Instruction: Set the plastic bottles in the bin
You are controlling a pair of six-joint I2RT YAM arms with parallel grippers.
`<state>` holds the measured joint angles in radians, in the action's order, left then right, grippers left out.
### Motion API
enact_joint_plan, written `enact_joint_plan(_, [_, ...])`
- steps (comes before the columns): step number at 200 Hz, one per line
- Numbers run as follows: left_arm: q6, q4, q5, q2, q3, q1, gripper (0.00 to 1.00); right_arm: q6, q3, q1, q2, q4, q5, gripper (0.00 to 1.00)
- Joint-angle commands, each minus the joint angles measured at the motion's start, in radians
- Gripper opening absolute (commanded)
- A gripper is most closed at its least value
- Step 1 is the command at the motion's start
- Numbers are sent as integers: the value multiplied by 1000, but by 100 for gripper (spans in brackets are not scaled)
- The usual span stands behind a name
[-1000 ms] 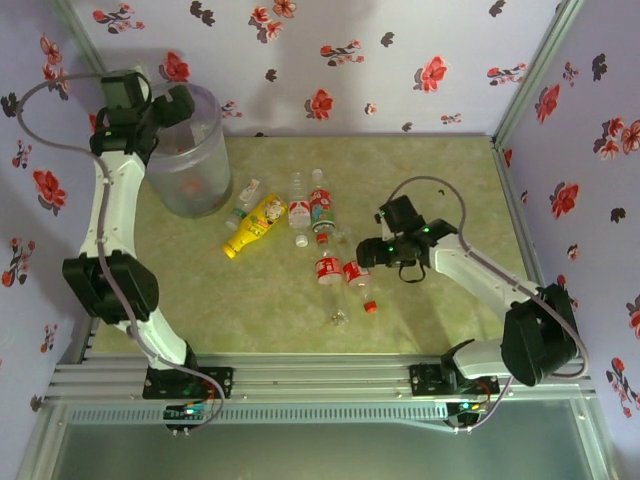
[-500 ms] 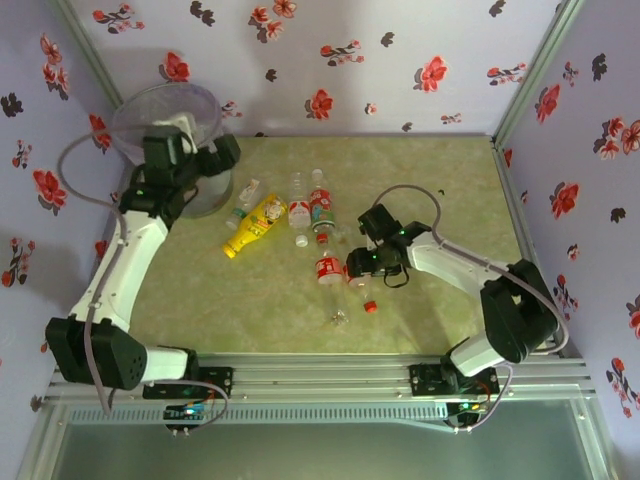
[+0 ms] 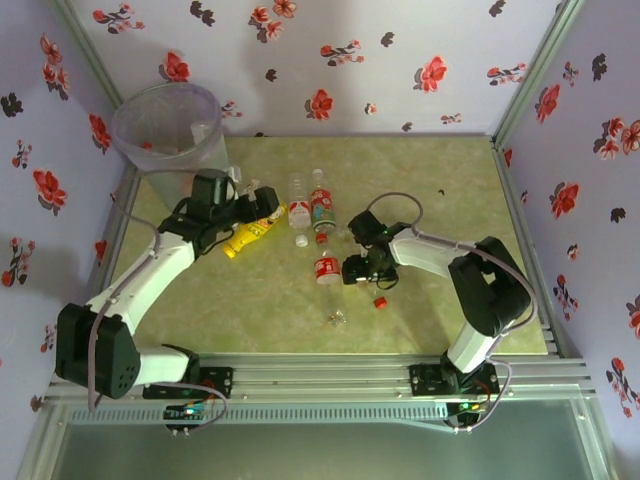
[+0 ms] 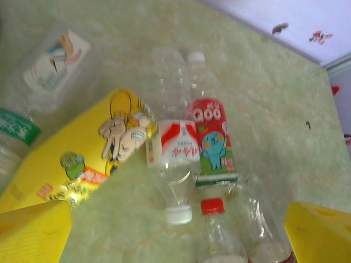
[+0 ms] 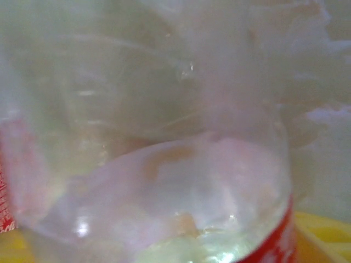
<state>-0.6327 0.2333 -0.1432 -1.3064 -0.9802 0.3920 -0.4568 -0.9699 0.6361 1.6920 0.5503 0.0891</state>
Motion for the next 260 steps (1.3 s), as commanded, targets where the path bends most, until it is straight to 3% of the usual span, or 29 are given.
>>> enact_joint_plan(1, [-84, -72, -19, -17, 86, 23, 100, -5, -13, 5, 57, -21, -36, 74])
enact_joint_plan(47, [-218, -243, -18, -35, 241, 53, 100, 10, -24, 4, 49, 8, -77, 70])
enact_joint_plan(80, [-232, -264, -20, -71, 228, 82, 100, 37, -47, -2, 10, 38, -101, 62])
enact_joint_plan(140, [-334, -440, -127, -102, 244, 91, 100, 102, -122, -61, -104, 84, -94, 55])
enact_joint_plan(161, [-382, -515, -178, -103, 241, 101, 100, 153, -112, -93, -151, -7, 19, 53])
enact_joint_plan(202, [-424, -705, -295, -140, 217, 154, 100, 204, -114, -160, -180, -133, 410, 51])
enact_joint_plan(235, [-462, -858, -332, -217, 186, 204, 100, 206, -120, -159, -172, -162, 570, 50])
enact_joint_plan(260, [-471, -976, -380, -284, 145, 236, 99, 186, -110, -159, -170, -182, 623, 50])
